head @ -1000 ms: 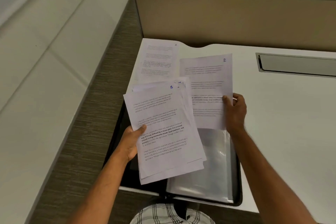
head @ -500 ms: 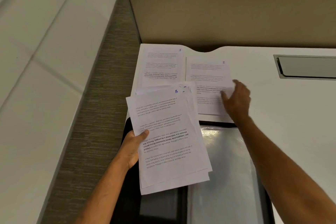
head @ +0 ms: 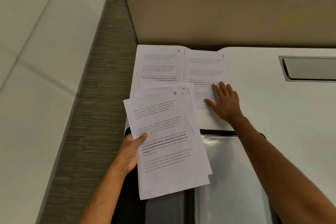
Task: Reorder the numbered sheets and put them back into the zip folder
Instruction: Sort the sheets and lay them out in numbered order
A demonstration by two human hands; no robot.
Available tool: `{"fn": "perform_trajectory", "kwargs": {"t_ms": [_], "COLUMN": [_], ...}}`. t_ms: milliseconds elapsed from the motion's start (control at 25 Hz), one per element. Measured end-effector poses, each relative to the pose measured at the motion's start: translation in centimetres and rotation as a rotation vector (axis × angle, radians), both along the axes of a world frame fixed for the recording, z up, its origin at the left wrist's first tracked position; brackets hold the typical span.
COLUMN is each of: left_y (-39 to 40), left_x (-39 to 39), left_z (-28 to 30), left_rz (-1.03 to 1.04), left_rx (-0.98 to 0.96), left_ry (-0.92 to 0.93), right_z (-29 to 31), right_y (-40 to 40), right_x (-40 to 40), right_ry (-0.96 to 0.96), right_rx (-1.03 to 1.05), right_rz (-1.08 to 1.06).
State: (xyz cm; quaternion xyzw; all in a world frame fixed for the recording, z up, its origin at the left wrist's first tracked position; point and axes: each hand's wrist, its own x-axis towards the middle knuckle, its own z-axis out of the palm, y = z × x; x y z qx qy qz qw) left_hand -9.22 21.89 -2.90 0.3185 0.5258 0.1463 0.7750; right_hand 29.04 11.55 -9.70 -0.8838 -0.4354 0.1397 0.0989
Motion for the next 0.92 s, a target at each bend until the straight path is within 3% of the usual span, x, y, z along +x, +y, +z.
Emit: {"fn": "perform_trajectory", "kwargs": {"t_ms": [400,520,600,640,680,760,840,920], "left_y": [-0.5,-1.0,-1.5,-1.8,-2.3,-3.4,-4.8,-6.4], "left_x": [0.1,0.1,0.2,0.4,0.6,1.3,2.1,3.2], "left_z": [0.3,0.8,1.2,1.4,1.7,2.3,2.9,3.4], "left_rz": [-0.013,-0.029,-0.047,-0.059,-0.072,-0.098,-0.130,-0.148], "left_rx": [0.000,0.004,0.006,0.006,0.003,-0.001,0.000,-0.001], "left_ry": [0.001,-0.001,-0.023,-0.041,-0.063,-0.107,-0.148,-0.180], "right_z": [-0.1,1.7,4.4,5.9,7.8,10.7,12.1,12.2], "right_y": [0.5,-0.4,-2.0,-3.0,-4.2,-7.1,-10.5,-13.5], "right_x": [0.3,-1.2,-3.8,-5.5,-7.4,-10.3,-11.9,-12.0], "right_ry": [0.024,0.021,0.218,0.419,0.671,1.112,1.220,1.152], "right_rx": [0.031,0.258,0.504,0.567,0.568,0.381,0.256,0.331], "right_rz": [-0.030,-0.084,-0.236,-0.345,-0.441,-0.512,-0.477,-0.491]}}
